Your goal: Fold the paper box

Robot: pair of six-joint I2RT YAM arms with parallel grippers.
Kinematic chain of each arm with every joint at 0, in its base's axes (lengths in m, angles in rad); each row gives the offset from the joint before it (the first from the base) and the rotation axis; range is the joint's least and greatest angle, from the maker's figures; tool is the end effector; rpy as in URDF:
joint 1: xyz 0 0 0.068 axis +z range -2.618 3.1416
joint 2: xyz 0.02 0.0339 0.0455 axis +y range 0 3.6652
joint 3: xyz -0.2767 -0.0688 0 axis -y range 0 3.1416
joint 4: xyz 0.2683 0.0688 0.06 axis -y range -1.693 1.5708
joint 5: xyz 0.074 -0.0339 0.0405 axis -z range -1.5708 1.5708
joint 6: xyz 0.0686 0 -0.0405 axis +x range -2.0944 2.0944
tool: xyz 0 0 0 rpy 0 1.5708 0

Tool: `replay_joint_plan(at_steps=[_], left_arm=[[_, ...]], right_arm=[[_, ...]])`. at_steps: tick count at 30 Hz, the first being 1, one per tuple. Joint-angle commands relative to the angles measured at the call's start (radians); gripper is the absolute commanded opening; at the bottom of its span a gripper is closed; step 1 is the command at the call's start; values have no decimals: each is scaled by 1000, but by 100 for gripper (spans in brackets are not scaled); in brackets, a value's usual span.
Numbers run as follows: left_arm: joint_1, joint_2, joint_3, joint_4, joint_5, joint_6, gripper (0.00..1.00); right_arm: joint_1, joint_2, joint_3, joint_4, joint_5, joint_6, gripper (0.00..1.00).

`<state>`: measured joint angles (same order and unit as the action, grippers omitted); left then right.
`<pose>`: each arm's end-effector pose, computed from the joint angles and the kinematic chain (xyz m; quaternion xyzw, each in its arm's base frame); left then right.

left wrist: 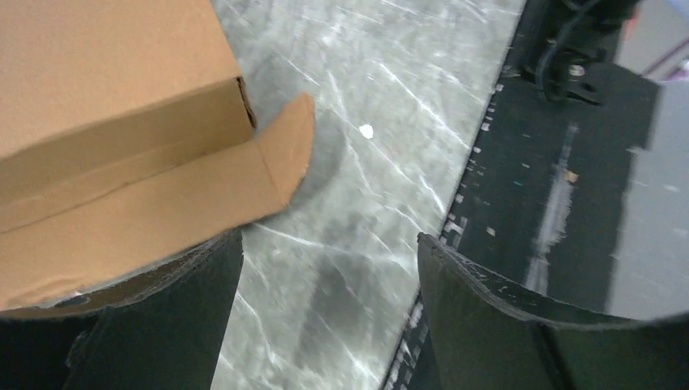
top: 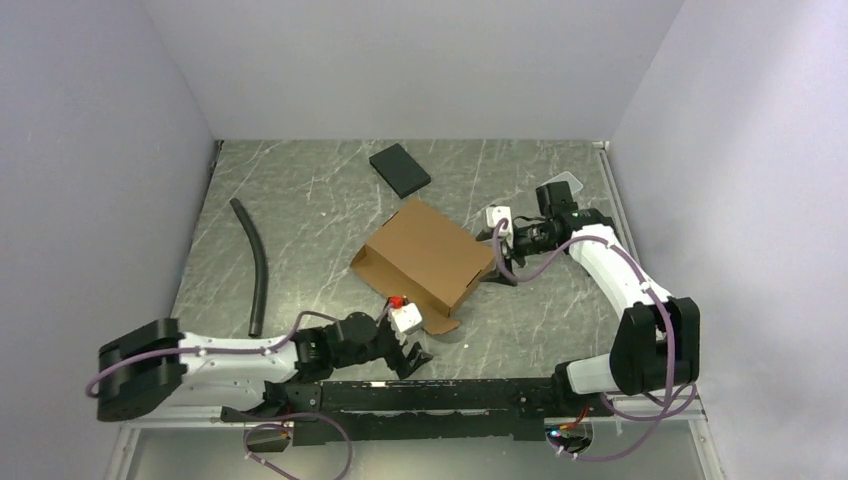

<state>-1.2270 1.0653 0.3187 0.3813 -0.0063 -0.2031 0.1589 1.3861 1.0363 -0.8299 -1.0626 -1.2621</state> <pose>0.0870 -0.2417 0.1665 0.4020 0.7190 -0.3697 0.4297 0.2697 0.1039 0.2506 -0.6262 0.5769 0.3355 0.4031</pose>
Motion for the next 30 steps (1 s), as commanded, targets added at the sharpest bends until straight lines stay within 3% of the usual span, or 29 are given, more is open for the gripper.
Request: replay_joint_plan(at_steps=[1,7,13,25,30], left_arm=[[-88,153,13,348,-229,228,83],[-182,416,83,518,-401,324,82],[-217,584,164,588,-547,321,71],[-221,702,212,579,-675,310,49],[-221,713,221,574,-694,285,30]], right_arm=[[72,-66,-97,237,118,39,100],[72,-56,-138,293,130,100,100],[73,-37,-147,321,115,154,100],[74,-14,-139,313,101,179,100],[76,-4,-138,310,101,189,99]])
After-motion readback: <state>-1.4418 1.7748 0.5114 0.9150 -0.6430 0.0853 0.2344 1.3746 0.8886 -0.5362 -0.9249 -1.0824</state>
